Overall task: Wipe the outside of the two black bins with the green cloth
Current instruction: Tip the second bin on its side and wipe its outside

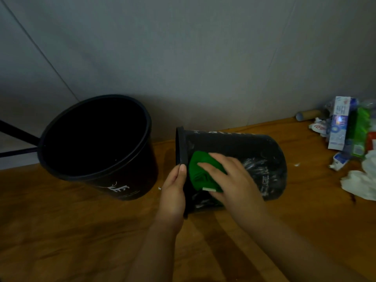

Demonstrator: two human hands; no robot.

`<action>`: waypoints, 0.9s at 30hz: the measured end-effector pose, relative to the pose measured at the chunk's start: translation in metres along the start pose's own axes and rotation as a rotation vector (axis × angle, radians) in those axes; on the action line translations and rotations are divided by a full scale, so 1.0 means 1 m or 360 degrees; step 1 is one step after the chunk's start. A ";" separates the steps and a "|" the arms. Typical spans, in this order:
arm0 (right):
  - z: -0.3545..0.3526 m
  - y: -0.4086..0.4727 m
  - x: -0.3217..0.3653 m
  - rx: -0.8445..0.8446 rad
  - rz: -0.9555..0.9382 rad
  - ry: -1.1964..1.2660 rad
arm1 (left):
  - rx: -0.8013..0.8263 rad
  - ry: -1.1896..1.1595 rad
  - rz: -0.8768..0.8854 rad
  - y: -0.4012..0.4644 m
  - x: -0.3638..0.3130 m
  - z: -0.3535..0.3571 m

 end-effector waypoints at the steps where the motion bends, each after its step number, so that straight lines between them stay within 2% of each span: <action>1: -0.001 0.001 -0.012 -0.0028 0.0090 -0.0002 | 0.0001 -0.0014 -0.0004 0.000 0.000 0.001; 4: -0.004 0.005 -0.026 -0.0073 0.0270 0.0029 | -0.0010 -0.0049 -0.0016 -0.001 0.000 0.002; 8: 0.000 0.000 0.011 0.0003 -0.0047 0.0055 | -0.0008 -0.0078 -0.0002 -0.001 0.001 -0.001; 10: 0.002 -0.003 0.009 0.0006 -0.0112 0.0059 | 0.0018 -0.0103 -0.0032 -0.002 0.002 -0.001; 15: -0.003 -0.001 -0.030 -0.0052 0.0265 0.0040 | 0.0004 -0.0107 -0.0088 -0.004 0.002 0.001; 21: 0.004 -0.009 0.011 0.0057 -0.0178 0.0061 | 0.0013 -0.0070 -0.0037 -0.002 0.002 0.000; 23: 0.004 -0.013 -0.006 0.0033 -0.0086 0.0028 | 0.0002 -0.0059 -0.0035 -0.001 0.002 0.001; 27: 0.001 -0.017 -0.052 -0.0026 0.0372 0.0093 | -0.0024 -0.0062 -0.0063 0.001 0.004 0.000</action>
Point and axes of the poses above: each hand's wrist, its own y-axis towards the middle knuckle, its own z-axis out of the palm, x = y × z, the point moved 9 cm from there along y, towards the middle knuckle, and after that the axes turned 13 degrees about -y, right-handed, at the moved point
